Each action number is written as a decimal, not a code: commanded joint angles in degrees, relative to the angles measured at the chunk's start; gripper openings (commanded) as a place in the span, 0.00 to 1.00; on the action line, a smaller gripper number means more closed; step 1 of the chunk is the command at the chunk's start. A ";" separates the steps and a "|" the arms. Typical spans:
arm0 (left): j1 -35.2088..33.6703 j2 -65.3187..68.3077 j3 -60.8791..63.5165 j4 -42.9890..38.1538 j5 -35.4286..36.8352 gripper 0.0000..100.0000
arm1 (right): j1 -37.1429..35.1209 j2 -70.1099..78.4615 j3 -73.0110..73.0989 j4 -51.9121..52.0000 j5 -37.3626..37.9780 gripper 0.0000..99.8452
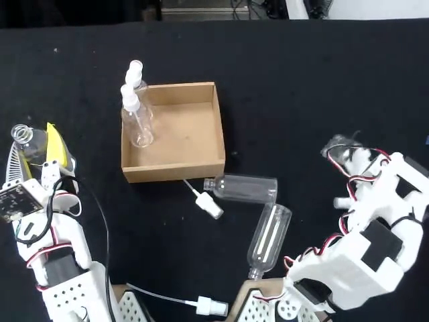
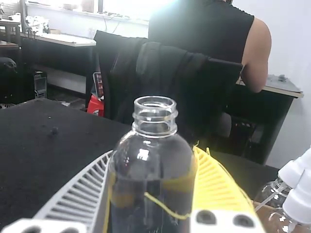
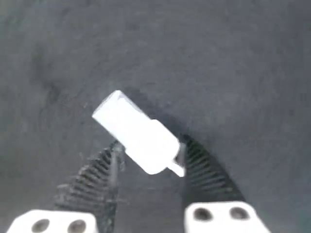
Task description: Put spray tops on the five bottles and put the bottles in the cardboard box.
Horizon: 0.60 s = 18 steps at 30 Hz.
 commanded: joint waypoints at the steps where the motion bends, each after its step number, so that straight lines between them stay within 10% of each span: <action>1: 0.48 -1.32 1.10 -1.23 0.70 0.03 | 0.09 -0.92 -1.10 0.62 -25.14 0.05; 7: 0.57 -1.32 1.10 -1.32 0.70 0.03 | -0.70 -0.57 -3.38 5.71 -39.21 0.08; 18: 0.48 -1.32 1.10 -1.23 0.70 0.03 | -2.11 -0.48 -9.27 17.49 -12.66 0.36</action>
